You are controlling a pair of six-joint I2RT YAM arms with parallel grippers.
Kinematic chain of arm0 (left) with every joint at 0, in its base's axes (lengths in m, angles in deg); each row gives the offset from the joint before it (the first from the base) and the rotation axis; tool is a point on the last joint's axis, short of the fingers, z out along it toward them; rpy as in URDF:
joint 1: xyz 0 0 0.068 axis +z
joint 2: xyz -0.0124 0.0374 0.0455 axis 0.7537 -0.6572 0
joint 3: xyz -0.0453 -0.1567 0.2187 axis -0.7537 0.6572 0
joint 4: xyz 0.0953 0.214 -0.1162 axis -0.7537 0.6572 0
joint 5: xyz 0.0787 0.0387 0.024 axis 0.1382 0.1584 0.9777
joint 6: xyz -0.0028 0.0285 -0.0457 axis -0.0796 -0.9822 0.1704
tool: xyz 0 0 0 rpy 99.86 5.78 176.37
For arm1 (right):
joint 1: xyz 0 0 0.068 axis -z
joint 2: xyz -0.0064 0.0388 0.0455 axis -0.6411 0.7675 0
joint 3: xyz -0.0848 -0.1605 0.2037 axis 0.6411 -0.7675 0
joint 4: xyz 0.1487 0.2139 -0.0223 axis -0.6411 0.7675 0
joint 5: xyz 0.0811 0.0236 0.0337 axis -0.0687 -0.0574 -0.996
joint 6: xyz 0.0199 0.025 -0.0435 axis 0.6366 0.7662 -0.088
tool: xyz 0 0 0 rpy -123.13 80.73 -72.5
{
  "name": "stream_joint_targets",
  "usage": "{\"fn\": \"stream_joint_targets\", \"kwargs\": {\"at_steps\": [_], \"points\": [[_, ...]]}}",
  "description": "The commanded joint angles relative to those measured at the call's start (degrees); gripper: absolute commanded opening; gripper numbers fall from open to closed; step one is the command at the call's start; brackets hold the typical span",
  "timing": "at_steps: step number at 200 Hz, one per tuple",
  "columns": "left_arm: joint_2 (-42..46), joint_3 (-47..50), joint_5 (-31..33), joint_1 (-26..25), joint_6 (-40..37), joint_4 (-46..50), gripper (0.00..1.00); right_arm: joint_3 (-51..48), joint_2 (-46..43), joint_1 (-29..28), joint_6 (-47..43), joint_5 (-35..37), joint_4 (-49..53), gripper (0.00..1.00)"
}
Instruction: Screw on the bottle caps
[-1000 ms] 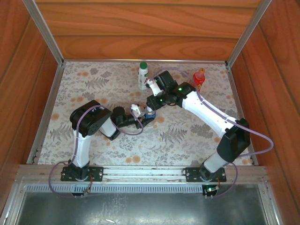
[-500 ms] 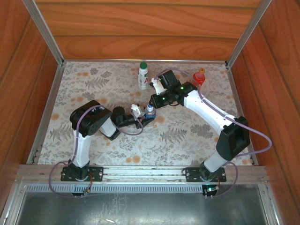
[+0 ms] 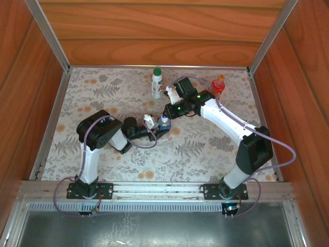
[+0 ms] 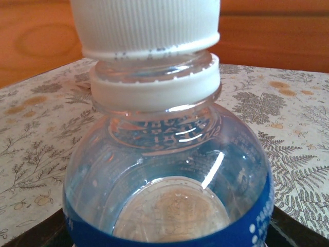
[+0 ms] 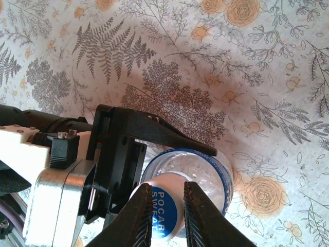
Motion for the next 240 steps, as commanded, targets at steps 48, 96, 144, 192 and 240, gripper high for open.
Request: {"fn": "stream_joint_targets", "kwargs": {"at_steps": [48,96,144,192,240], "points": [[-1.64,0.94,-1.60,-0.10,-0.94,3.69,0.62,-1.84,0.02,0.36,0.58,-2.46,2.60,0.15],[-1.93,0.76,-1.42,0.04,-0.21,3.68,0.61,-5.68,-3.10,0.36,1.52,-4.97,2.19,0.16],[-1.79,0.78,-1.68,0.02,-0.18,3.69,0.61,-7.43,-6.56,0.33,2.84,-6.01,0.92,0.20],[-1.91,0.85,-1.90,-0.06,-0.71,3.65,0.61,-6.67,-6.32,1.69,4.92,-2.28,-4.69,0.32],[-1.66,1.24,-1.48,0.06,-1.34,3.69,0.61,-1.93,-0.69,2.86,2.99,-5.49,-3.48,0.26]]}}
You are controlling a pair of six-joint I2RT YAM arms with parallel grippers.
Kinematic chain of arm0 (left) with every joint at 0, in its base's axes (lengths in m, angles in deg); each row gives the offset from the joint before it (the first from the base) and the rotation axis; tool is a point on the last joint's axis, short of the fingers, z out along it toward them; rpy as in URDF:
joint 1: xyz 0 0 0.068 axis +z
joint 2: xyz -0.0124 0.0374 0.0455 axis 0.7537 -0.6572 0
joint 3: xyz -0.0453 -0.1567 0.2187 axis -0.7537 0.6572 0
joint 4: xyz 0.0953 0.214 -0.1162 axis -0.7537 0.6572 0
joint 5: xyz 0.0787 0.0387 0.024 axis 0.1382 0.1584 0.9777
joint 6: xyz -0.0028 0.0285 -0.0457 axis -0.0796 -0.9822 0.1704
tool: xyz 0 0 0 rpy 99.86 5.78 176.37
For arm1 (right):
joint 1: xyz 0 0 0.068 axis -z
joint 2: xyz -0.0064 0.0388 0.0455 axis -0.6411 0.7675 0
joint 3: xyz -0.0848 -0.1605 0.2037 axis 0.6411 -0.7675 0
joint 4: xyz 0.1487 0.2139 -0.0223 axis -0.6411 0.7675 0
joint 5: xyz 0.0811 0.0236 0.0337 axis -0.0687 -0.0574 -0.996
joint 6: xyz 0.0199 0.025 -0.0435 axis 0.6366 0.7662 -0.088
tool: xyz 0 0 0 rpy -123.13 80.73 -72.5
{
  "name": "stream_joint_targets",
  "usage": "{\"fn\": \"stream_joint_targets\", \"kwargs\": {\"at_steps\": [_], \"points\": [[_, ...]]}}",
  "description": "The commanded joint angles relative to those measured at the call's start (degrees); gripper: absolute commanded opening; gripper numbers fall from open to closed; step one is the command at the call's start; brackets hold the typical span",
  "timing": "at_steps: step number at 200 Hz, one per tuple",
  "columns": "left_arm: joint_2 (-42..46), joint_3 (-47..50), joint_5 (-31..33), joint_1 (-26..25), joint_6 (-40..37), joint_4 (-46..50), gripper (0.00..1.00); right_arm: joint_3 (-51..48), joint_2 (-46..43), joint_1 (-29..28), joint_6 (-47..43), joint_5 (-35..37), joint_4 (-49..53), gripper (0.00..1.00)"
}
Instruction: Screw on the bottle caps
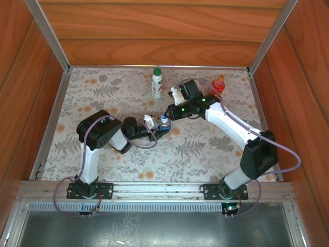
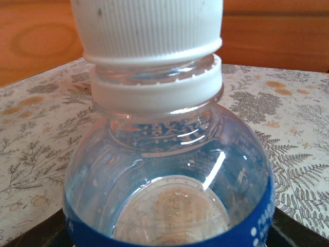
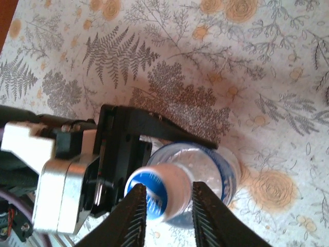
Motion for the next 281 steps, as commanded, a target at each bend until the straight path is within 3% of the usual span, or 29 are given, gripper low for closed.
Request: {"fn": "stream_joint_targets", "kwargs": {"at_steps": [1,82,119,143,165,191,233,281], "points": [[-1.67,1.18,-0.76,-0.02,-1.32,3.71,0.61,2.58,2.25,0.61,-0.94,-2.45,0.46,0.26],[-1.89,0.85,0.01,-0.17,-0.66,3.71,0.61,-6.97,-4.47,0.50,-0.70,-11.73,1.89,0.15],[-2.02,0.83,-0.15,-0.12,-0.65,3.71,0.61,-8.47,-8.24,0.43,-0.05,-10.02,1.53,0.15],[-2.02,0.85,-0.22,-0.11,-0.69,3.67,0.61,-6.54,-7.24,0.98,0.26,-5.88,-0.44,0.22],[-1.92,1.00,-0.24,-0.13,-0.95,3.71,0.61,-3.09,-3.37,2.00,0.00,-6.27,-1.60,0.30],[-1.79,1.05,-0.17,-0.11,-1.00,3.71,0.61,1.36,1.30,2.69,-2.37,-6.28,0.28,0.31],[-1.73,1.14,0.27,-0.16,-1.35,3.72,0.61,3.36,3.84,2.88,-6.28,-12.00,4.28,0.23],[-1.67,1.20,0.84,-0.17,-1.17,3.73,0.61,-4.94,-1.84,2.75,-4.23,-16.44,2.08,0.17]]}}
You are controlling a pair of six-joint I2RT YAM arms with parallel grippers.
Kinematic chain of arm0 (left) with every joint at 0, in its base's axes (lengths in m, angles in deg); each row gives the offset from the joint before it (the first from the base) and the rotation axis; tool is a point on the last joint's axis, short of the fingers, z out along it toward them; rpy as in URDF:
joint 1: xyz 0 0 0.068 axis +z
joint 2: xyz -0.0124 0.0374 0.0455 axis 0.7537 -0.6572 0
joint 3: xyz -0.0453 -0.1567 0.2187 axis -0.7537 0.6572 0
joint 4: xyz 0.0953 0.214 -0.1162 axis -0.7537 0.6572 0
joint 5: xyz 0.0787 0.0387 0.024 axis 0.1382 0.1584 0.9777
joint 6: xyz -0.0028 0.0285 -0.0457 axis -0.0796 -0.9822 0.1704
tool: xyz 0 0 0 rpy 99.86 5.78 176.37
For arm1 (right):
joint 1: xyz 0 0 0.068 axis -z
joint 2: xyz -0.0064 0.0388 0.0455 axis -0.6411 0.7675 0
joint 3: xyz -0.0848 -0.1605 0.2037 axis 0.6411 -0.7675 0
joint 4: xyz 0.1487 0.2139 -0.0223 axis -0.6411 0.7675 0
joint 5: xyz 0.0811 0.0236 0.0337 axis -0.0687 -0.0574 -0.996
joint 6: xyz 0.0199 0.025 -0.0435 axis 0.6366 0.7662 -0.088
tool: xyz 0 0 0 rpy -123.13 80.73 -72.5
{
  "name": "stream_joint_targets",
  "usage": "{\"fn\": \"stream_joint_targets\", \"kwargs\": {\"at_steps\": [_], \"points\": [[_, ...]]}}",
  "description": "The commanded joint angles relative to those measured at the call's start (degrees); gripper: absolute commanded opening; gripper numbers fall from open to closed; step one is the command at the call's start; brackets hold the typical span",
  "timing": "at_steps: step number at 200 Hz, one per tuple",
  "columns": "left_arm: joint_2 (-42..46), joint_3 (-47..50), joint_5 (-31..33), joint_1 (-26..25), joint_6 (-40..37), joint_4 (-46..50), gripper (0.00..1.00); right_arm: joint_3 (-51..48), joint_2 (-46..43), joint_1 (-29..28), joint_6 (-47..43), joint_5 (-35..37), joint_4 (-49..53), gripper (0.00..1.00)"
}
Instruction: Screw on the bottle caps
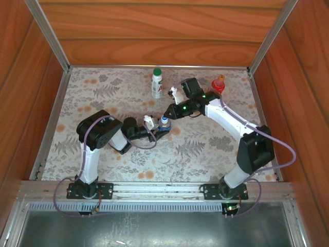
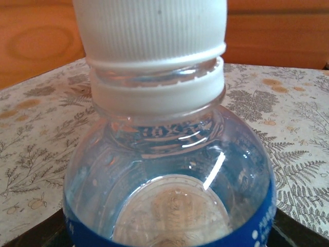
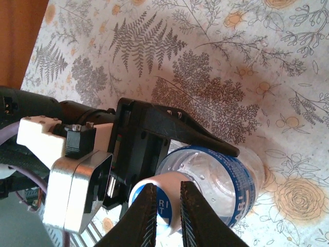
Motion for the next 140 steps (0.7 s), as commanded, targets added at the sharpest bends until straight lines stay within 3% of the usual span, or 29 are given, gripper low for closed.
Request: {"fn": "stream_joint_targets", "kwargs": {"at_steps": [1,31,61,98,114,140], "points": [[-1.67,0.96,0.85,-0.13,-0.61,4.01,0.61,-4.32,-3.64,-0.23,0.44,-5.38,1.83,0.17],[-1.54,0.82,1.13,-0.16,-0.49,4.08,0.61,-8.28,-7.25,-0.75,0.98,-7.75,-0.15,0.16],[-0.23,1.71,1.74,-0.63,-2.14,4.03,0.61,-8.26,-9.69,-0.70,-1.21,-2.72,0.36,0.19],[6.83,5.31,3.55,-2.08,-8.05,6.05,0.61,-7.80,-14.43,-1.40,-14.74,4.62,2.27,0.45],[10.74,5.83,4.90,-2.97,-11.95,11.66,0.61,-8.07,-17.23,-2.33,-22.90,7.07,3.13,0.63],[15.82,5.69,10.01,-6.10,-20.86,21.60,0.61,-7.52,-20.34,-6.46,-35.98,12.64,4.72,0.66]]}}
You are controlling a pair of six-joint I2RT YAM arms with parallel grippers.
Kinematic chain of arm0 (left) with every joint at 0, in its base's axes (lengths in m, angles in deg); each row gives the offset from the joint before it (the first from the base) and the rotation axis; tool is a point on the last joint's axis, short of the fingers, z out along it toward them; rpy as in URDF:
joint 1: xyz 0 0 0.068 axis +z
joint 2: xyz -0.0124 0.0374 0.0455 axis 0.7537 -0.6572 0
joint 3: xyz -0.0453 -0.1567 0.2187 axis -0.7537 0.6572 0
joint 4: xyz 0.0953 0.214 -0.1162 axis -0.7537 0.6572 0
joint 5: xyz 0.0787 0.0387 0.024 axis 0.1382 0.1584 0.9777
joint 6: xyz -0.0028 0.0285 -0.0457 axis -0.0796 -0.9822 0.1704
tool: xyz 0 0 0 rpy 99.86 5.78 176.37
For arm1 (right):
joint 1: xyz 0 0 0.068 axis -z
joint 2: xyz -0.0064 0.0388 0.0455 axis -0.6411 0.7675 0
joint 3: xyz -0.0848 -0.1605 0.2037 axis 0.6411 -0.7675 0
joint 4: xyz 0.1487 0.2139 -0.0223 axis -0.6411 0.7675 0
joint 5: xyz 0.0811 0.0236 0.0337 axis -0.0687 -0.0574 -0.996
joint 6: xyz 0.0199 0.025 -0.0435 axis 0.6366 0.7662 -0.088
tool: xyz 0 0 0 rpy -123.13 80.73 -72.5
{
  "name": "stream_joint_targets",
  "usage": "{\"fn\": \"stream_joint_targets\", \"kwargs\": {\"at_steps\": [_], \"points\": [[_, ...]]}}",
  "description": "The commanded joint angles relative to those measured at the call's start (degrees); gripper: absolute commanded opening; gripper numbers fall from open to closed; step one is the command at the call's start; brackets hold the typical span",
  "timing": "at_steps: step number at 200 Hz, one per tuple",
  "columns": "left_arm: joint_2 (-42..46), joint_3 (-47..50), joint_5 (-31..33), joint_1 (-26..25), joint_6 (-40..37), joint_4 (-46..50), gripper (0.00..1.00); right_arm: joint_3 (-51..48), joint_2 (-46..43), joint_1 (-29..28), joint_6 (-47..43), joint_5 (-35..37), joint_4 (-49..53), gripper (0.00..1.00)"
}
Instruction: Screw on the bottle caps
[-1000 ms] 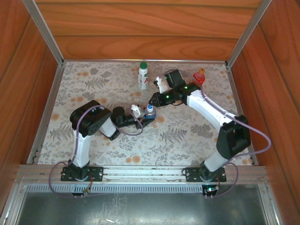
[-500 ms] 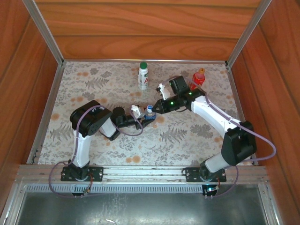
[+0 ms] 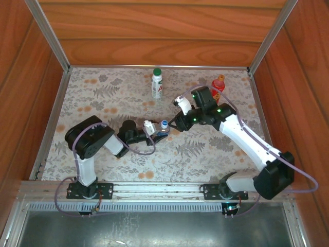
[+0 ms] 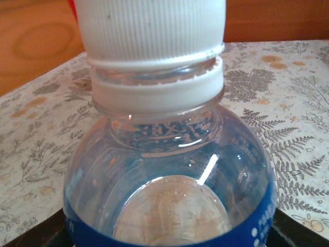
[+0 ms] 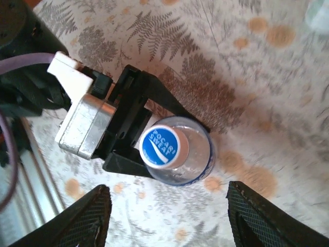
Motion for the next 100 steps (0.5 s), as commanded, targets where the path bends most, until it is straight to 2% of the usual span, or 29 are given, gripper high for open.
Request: {"fn": "stream_joint_targets", "kwargs": {"at_steps": [1,17,43,62,100], "points": [[4.17,-0.07,4.81,-2.94,-10.94,10.70,0.61,0.89,-2.84,-3.74,-17.07,6.18,2.73,0.67],[6.19,0.17,6.43,-4.31,-14.61,13.71,0.61,1.63,-3.95,-7.17,-27.82,7.84,5.65,0.67],[9.52,1.00,2.63,-4.60,-15.42,15.14,0.61,2.18,-4.52,-11.65,-42.54,10.35,10.94,0.65],[11.51,1.44,0.93,-4.76,-15.36,16.17,0.61,3.34,-3.44,-13.09,-47.07,10.94,14.62,0.63],[12.91,1.61,0.26,-5.39,-16.12,17.57,0.61,5.66,0.13,-15.42,-49.13,15.78,16.75,0.58]]}}
